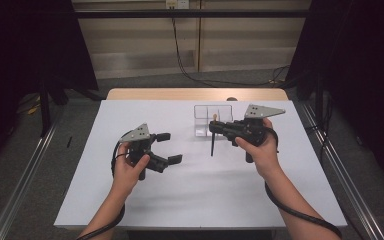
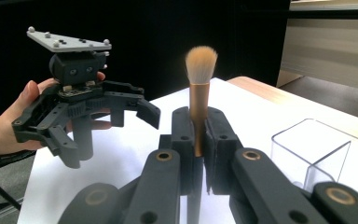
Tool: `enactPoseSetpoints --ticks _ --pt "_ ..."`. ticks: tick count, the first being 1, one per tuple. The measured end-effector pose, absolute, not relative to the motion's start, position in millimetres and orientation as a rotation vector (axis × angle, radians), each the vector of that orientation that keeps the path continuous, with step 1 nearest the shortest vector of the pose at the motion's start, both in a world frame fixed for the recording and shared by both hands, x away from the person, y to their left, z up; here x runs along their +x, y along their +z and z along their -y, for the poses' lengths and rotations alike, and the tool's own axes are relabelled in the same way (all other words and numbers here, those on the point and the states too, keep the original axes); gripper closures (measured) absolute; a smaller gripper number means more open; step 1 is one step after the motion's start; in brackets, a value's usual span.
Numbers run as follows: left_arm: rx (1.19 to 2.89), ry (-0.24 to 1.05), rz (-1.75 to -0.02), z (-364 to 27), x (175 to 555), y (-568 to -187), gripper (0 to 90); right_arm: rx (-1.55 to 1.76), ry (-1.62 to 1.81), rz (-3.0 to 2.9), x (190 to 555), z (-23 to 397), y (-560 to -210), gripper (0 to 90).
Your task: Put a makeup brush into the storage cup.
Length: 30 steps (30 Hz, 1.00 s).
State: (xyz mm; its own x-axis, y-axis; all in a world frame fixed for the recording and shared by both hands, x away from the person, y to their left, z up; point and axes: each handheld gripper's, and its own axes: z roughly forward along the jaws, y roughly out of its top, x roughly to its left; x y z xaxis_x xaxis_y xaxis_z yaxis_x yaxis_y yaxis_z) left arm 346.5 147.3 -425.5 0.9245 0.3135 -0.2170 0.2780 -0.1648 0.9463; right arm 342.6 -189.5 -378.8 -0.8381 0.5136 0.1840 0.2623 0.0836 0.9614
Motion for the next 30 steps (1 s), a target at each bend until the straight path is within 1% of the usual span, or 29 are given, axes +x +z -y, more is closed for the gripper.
enactPoseSetpoints --ticks 30 --pt "1.779 0.061 -0.465 -187 332 -430 0.4 0.775 1.813 -2.062 362 196 -359 84.4"
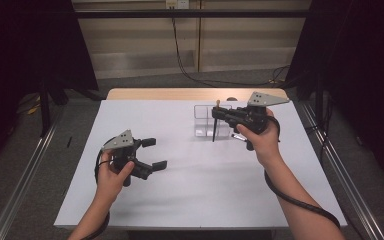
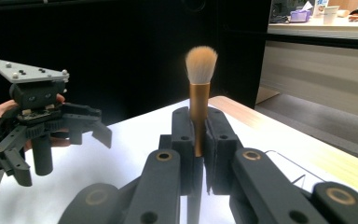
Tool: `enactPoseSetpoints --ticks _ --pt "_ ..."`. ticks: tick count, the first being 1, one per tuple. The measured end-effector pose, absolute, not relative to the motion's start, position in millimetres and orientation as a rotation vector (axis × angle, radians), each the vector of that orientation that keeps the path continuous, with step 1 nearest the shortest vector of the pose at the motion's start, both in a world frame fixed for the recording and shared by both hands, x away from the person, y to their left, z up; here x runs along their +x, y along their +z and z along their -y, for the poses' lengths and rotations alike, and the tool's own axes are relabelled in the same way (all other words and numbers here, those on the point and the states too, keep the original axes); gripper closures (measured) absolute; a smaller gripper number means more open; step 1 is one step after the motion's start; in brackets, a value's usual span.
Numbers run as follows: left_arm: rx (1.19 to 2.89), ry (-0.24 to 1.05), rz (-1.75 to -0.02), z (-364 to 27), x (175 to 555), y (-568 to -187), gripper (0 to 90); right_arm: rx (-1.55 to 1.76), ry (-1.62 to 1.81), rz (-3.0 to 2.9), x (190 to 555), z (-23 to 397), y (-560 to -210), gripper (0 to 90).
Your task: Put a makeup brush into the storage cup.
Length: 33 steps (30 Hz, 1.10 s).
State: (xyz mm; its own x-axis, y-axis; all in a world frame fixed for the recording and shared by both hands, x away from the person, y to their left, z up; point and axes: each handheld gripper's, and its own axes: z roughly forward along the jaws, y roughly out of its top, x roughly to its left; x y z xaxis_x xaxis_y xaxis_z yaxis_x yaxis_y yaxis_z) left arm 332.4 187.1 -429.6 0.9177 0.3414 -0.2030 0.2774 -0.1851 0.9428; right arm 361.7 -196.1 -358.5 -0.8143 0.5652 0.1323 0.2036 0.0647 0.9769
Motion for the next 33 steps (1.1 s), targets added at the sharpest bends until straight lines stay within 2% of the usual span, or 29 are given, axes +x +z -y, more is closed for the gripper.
enactPoseSetpoints --ticks 33 --pt "1.79 0.093 -0.466 -207 324 -431 0.5 0.841 1.742 -1.964 396 211 -350 84.4"
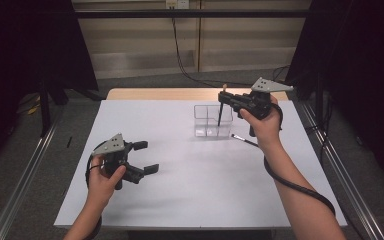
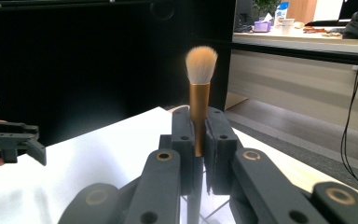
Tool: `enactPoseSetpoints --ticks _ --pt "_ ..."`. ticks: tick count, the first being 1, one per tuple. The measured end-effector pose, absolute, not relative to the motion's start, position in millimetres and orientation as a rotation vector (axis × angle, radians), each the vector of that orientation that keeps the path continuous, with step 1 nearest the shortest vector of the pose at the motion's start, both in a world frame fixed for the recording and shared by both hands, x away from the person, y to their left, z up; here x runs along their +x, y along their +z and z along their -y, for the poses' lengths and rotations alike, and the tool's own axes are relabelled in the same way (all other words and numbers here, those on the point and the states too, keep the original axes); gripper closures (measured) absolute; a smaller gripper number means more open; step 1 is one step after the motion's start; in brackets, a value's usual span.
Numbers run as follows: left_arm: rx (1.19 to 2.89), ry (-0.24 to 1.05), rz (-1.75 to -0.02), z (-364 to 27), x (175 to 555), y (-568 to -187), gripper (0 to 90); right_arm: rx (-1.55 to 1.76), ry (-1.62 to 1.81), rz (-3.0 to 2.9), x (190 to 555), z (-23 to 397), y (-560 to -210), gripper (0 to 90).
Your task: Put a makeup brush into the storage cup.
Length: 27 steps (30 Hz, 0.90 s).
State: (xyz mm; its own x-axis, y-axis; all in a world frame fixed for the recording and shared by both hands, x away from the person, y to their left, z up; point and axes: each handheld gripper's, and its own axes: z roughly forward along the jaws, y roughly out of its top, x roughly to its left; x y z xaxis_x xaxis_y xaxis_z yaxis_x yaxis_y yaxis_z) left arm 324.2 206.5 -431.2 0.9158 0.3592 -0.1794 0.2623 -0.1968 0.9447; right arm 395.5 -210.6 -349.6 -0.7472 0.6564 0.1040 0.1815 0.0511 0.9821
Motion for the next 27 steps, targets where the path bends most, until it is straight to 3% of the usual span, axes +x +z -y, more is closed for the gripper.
enactPoseSetpoints --ticks 27 --pt "1.786 0.11 -0.469 -225 319 -432 0.7 0.885 1.675 -1.904 415 221 -352 84.4"
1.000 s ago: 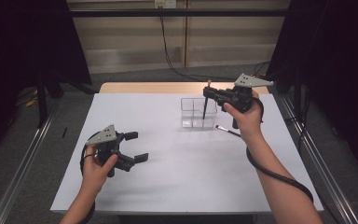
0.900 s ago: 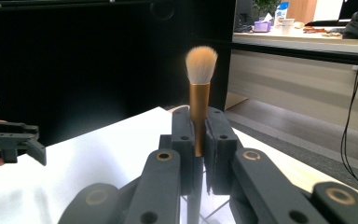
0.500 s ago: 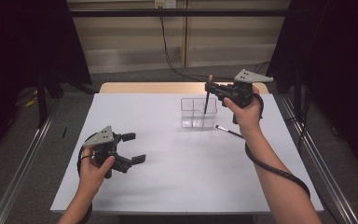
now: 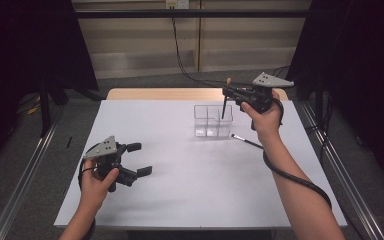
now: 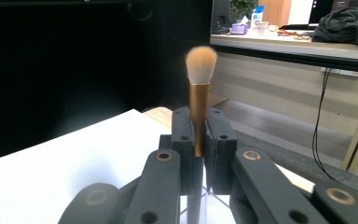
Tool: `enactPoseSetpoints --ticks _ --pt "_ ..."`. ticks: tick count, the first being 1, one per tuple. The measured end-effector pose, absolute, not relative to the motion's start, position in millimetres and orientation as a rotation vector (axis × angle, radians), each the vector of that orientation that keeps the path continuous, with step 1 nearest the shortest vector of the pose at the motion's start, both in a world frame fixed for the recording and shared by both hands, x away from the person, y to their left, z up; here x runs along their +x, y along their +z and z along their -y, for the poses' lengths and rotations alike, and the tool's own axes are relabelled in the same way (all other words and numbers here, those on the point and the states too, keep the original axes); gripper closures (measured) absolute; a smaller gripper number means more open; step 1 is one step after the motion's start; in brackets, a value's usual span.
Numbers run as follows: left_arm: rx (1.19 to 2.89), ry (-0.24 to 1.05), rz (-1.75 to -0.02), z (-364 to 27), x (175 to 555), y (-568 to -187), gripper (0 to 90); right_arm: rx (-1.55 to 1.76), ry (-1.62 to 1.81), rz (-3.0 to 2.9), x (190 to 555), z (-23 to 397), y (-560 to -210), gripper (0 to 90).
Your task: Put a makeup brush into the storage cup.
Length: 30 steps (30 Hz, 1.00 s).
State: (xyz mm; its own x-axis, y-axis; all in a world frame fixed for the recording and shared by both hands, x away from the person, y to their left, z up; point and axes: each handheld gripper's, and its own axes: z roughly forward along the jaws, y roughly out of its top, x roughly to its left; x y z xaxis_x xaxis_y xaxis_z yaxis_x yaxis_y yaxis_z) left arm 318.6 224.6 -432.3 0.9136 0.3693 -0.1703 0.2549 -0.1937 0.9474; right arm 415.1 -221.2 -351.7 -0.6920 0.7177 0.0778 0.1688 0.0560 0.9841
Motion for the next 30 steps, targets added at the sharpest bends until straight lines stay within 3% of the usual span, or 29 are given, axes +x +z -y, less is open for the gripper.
enactPoseSetpoints --ticks 30 --pt "1.784 0.13 -0.47 -234 312 -431 0.9 0.94 1.632 -1.88 427 231 -371 84.3"
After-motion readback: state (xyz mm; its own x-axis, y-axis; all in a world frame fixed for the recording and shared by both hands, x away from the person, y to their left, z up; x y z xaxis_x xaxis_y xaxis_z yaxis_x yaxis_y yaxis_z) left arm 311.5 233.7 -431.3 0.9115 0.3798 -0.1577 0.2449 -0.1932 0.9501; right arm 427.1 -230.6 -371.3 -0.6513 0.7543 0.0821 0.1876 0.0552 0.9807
